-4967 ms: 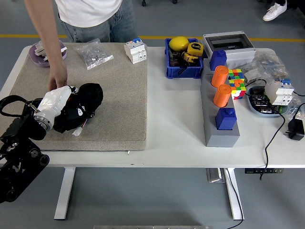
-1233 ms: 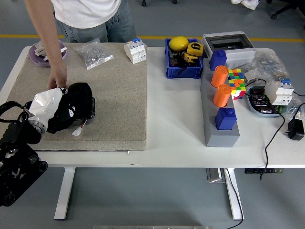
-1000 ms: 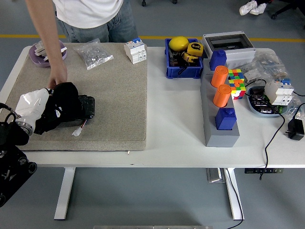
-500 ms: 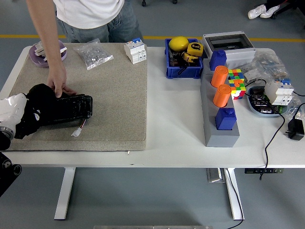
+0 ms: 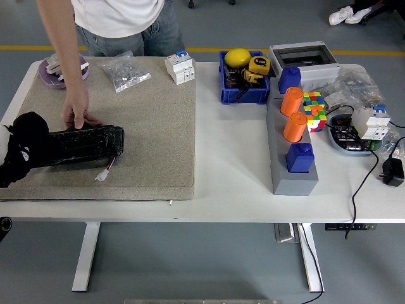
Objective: Pick the rag up,wipe the panel,place it on the desk
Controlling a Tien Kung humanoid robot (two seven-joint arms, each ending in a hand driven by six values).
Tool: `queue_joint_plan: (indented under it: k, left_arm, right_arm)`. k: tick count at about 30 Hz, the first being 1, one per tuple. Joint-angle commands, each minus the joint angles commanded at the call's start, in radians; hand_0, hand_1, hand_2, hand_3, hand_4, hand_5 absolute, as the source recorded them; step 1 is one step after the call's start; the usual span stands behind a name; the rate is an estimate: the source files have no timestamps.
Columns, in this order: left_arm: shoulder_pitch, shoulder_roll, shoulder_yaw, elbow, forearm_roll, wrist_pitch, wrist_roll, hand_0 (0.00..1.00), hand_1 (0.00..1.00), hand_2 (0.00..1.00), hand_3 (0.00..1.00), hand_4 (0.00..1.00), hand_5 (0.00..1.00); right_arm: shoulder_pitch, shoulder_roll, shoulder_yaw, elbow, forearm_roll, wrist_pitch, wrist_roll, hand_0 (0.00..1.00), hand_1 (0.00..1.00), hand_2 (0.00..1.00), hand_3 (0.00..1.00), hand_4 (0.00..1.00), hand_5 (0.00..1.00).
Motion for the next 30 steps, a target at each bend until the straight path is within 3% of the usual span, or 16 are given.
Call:
queue_joint_plan:
  k: [15,30]
  left_arm:
    - [-0.009,-0.012,0.04,-0.075,0.006,0.011,0.011,0.183,0.121,0.531,0.465,0.134,0.002]
    - [-0.066,-0.052,0.174,-0.13,-0.018,0.009,0.032,0.18,0.121,0.534,0.466,0.135,0.002]
  right_arm:
    - [0.002,0.0,-0.002,0.0,0.001,0.0,0.001,0.73,0.59,0.718,0.756,0.998,0.61]
    - [0.003,-0.002,-0.008,0.0,0.002,0.001,0.001,0.731,0.585,0.719,0.756,0.998,0.61]
